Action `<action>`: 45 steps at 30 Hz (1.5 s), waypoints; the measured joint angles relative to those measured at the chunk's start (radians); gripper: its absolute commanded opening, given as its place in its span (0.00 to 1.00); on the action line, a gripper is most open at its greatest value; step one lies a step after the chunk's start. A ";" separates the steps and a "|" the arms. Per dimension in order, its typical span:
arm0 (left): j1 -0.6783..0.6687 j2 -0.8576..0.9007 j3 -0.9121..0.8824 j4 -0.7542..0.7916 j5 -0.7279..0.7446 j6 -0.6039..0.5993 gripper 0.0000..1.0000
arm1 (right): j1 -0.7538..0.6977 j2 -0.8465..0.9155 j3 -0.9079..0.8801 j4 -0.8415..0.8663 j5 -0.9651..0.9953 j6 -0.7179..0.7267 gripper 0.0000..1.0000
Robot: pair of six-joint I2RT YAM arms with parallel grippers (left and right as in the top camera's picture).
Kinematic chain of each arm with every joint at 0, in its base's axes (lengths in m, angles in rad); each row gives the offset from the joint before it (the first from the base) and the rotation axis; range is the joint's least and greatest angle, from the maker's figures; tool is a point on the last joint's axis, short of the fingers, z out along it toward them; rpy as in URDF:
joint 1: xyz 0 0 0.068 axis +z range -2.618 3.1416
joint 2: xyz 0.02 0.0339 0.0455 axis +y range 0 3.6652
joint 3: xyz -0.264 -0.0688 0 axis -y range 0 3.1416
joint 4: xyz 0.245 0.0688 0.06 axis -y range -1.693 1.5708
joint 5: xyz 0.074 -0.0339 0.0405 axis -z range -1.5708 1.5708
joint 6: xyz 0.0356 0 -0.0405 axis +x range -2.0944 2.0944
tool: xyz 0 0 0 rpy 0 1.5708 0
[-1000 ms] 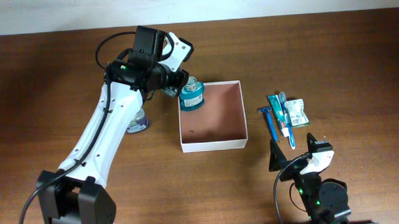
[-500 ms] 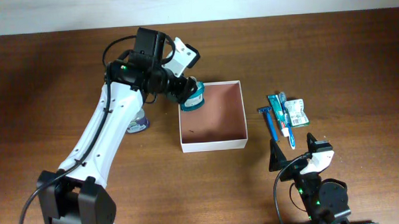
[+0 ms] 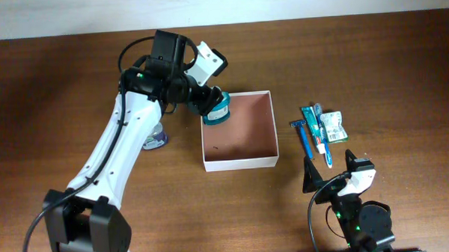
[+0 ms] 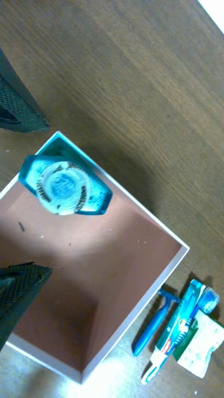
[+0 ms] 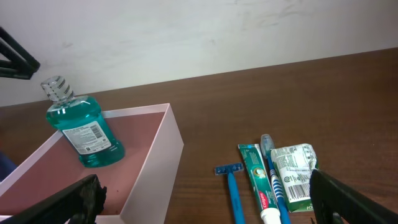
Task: Pack container
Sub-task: 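Lower the mouthwash bottle into the box's left corner and release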
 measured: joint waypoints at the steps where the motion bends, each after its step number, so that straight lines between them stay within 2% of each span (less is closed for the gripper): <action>1: 0.000 0.006 0.000 0.011 0.000 0.000 0.68 | 0.000 0.000 0.000 0.000 0.000 0.000 0.98; 12: 0.000 0.043 0.000 0.052 0.000 0.003 0.67 | 0.000 0.000 0.000 0.000 0.000 0.000 0.98; 23: 0.000 0.103 0.000 0.053 0.000 0.006 0.48 | 0.000 0.000 0.000 0.000 0.000 0.000 0.98; 29: 0.000 0.106 0.000 0.059 0.000 0.007 0.32 | 0.000 0.000 0.000 0.000 0.000 0.000 0.98; 32: 0.000 0.106 0.000 0.070 -0.003 0.011 0.29 | 0.000 0.000 0.000 0.000 0.000 0.000 0.98; 39: 0.000 0.106 0.000 0.081 -0.004 0.010 0.17 | 0.000 0.000 0.000 0.000 0.000 0.000 0.98; 45: 0.000 0.107 0.000 0.088 -0.004 0.010 0.16 | 0.000 0.000 0.000 0.000 0.000 0.000 0.98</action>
